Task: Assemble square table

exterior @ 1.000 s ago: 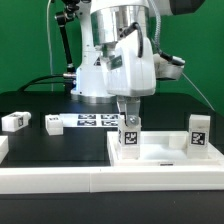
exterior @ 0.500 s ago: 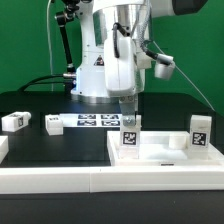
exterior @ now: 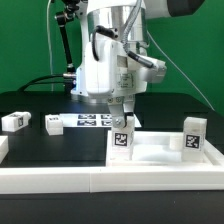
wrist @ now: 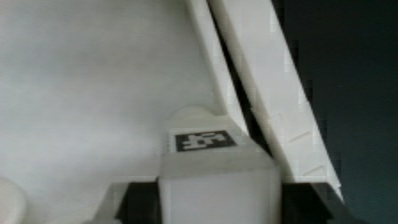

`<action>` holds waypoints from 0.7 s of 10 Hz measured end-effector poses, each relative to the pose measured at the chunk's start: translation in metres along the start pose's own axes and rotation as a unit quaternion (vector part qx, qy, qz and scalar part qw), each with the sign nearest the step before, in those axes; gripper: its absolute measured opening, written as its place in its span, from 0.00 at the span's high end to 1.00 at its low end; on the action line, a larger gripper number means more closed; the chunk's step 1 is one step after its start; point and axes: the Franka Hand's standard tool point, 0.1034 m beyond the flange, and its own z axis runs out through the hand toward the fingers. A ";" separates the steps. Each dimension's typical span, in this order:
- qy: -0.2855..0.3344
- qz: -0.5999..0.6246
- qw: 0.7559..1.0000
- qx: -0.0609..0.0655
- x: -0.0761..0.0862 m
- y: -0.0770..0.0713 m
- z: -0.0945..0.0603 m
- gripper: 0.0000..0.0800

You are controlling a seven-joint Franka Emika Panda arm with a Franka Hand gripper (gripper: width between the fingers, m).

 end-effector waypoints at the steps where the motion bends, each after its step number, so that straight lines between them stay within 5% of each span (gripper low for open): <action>1: 0.000 0.003 1.000 0.000 0.001 0.000 0.000 0.63; 4: 0.000 -0.003 1.000 0.000 0.001 0.000 0.001 0.59; 5: 0.000 -0.005 1.000 0.000 0.000 0.001 0.001 0.36; 6: -0.001 -0.010 1.000 0.001 -0.001 0.000 0.000 0.36; 7: -0.003 -0.013 1.000 0.007 -0.003 0.000 -0.005 0.22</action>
Offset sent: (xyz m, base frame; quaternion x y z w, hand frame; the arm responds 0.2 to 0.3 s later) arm 0.0000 0.0000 0.0000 0.0000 0.0000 0.0000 1.0000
